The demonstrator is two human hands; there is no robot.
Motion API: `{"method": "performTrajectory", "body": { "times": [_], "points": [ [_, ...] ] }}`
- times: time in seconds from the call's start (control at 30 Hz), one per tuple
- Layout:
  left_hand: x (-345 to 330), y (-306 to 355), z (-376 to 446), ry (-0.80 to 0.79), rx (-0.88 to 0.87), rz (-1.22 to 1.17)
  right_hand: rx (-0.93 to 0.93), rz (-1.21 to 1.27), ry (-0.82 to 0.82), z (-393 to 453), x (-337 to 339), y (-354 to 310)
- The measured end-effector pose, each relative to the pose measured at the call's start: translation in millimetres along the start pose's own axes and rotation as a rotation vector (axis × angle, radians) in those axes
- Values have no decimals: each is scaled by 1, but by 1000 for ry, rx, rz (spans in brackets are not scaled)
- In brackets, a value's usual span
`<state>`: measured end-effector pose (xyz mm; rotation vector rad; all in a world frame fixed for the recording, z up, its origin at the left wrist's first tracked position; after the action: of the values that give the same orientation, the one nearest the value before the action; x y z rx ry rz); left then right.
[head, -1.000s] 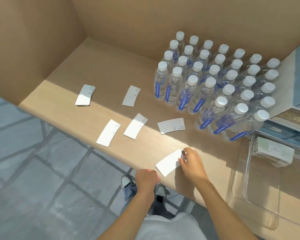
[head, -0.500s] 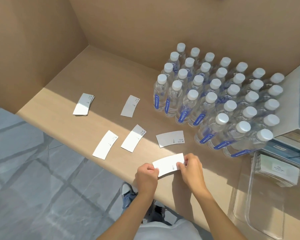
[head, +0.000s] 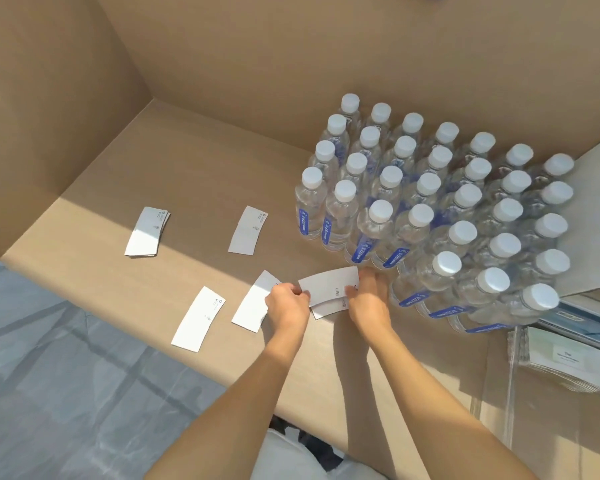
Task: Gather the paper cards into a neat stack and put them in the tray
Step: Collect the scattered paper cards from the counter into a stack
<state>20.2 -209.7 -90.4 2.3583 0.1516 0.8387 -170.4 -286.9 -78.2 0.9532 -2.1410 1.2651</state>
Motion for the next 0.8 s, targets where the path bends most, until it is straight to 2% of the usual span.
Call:
{"method": "performTrajectory", "body": {
  "times": [0.23, 0.47, 0.6, 0.8],
  "points": [
    [-6, 2, -4, 18, 54, -26, -87, -45, 18, 14, -1, 3],
    [11, -20, -20, 28, 168, -257, -133, 49, -22, 10, -12, 8],
    [37, -56, -32, 72, 241, -413, -59, 67, -85, -7, -34, -5],
    [75, -97, -42, 262, 349, -516, 111, -15, -229, -17, -81, -62]
  ]
}}
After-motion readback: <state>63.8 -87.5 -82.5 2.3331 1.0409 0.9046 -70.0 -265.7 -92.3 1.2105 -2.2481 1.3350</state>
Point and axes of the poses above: each hand's wrist, its own z-axis towards the middle knuckle, its own x-axis out of the back of the hand, y = z × x, the point moved 9 cm from there along z, towards the middle knuckle, and after that the axes turned 2 degrees about -y, right-handed, at the moved point
